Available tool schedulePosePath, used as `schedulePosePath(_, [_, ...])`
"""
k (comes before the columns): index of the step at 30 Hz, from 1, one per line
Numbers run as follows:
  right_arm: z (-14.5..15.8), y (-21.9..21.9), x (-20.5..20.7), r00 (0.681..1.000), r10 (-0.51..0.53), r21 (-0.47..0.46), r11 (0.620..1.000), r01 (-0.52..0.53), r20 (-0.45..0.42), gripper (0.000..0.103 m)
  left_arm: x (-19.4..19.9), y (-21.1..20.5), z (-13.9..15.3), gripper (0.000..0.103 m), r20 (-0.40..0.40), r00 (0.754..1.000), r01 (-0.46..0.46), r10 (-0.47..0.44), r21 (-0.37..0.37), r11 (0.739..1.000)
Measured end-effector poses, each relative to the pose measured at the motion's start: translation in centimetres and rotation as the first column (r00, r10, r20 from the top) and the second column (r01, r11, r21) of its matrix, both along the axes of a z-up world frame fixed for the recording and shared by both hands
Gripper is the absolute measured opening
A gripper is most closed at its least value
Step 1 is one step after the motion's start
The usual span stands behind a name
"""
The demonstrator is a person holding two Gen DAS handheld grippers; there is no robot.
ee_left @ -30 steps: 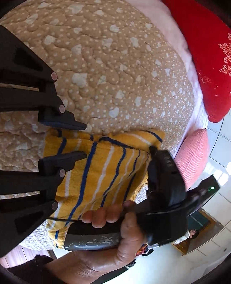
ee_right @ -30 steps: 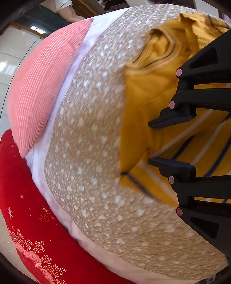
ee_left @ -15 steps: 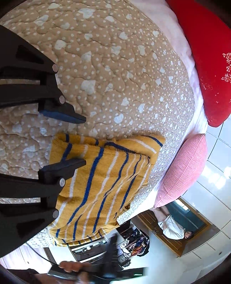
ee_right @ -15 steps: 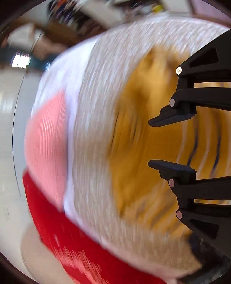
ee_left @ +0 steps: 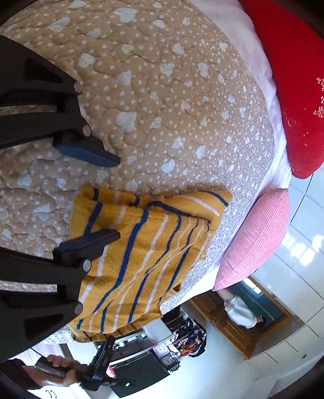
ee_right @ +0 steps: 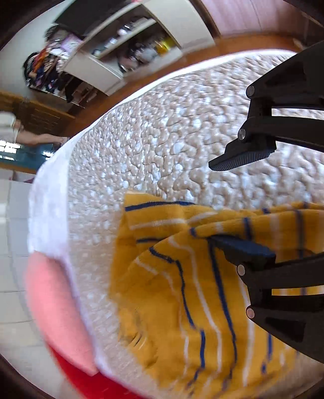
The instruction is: Fold small clothes
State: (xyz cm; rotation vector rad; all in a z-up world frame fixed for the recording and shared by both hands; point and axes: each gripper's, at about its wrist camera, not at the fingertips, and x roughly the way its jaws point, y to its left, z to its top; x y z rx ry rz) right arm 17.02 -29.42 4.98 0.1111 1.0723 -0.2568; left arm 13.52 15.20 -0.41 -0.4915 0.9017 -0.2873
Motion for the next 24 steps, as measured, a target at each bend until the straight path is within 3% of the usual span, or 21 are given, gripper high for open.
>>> schedulePosePath(1, [0.6, -0.2, -0.9, 1.000, -0.010, 0.034, 0.999, 0.009, 0.021, 0.058, 0.1, -0.1, 0.1, 0.064, 0.004, 1.000, 0.014, -0.014, -0.008, 1.000])
schedulePosePath(3, [1.2, -0.9, -3.2, 0.998, -0.020, 0.124, 0.992, 0.012, 0.061, 0.065, 0.7, -0.6, 0.3, 0.084, 0.009, 0.999, 0.054, -0.054, -0.025, 0.998])
schedulePosePath(6, [0.8, -1.4, -5.6, 0.995, -0.042, 0.253, 0.967, 0.017, 0.092, 0.072, 1.6, -1.7, 0.5, 0.086, 0.004, 0.995, 0.102, -0.102, -0.032, 0.994])
schedulePosePath(7, [0.0, -1.4, -6.1, 0.995, -0.051, 0.280, 0.960, 0.024, 0.089, 0.072, 1.8, -1.9, 0.5, 0.080, -0.002, 0.994, 0.113, -0.114, -0.040, 0.993])
schedulePosePath(9, [-2.1, -0.3, -6.2, 0.998, -0.045, 0.280, 0.959, 0.030, 0.046, 0.066, 2.1, -1.9, 0.4, 0.014, -0.036, 0.993, 0.114, -0.115, -0.036, 0.993])
schedulePosePath(10, [-3.2, 0.4, -6.0, 1.000, -0.024, 0.283, 0.959, 0.019, 0.014, 0.054, 2.2, -1.5, 0.3, 0.011, -0.045, 0.993, 0.105, -0.107, -0.036, 0.994])
schedulePosePath(11, [-4.0, 1.1, -5.8, 1.000, 0.009, 0.298, 0.954, -0.005, -0.013, 0.032, 2.2, -1.0, 0.3, 0.011, -0.045, 0.994, 0.095, -0.097, -0.057, 0.994])
schedulePosePath(12, [-3.9, 1.5, -6.0, 1.000, 0.017, 0.281, 0.960, -0.011, -0.019, 0.027, 2.2, -0.2, 0.3, 0.009, -0.049, 0.996, 0.072, -0.076, -0.088, 0.994])
schedulePosePath(15, [-2.7, 0.8, -5.5, 0.999, -0.022, 0.239, 0.971, 0.027, -0.023, 0.016, 1.8, 1.3, 0.8, 0.009, -0.036, 0.999, 0.021, -0.024, -0.086, 0.996])
schedulePosePath(17, [-2.1, -0.2, -5.1, 0.995, -0.088, 0.152, 0.984, 0.093, -0.040, 0.016, 1.5, 1.9, 1.1, 0.009, -0.023, 1.000, 0.001, -0.002, -0.071, 0.997])
schedulePosePath(20, [-1.3, -0.1, -5.8, 0.993, -0.113, 0.121, 0.986, 0.118, -0.042, 0.031, 0.9, 2.7, 1.3, 0.010, -0.012, 0.999, -0.037, 0.036, -0.049, 0.998])
schedulePosePath(24, [0.0, 0.8, -8.6, 0.990, -0.140, 0.094, 0.986, 0.139, 0.011, 0.048, 0.9, 3.3, 1.1, 0.034, -0.013, 0.998, -0.064, 0.063, -0.061, 0.996])
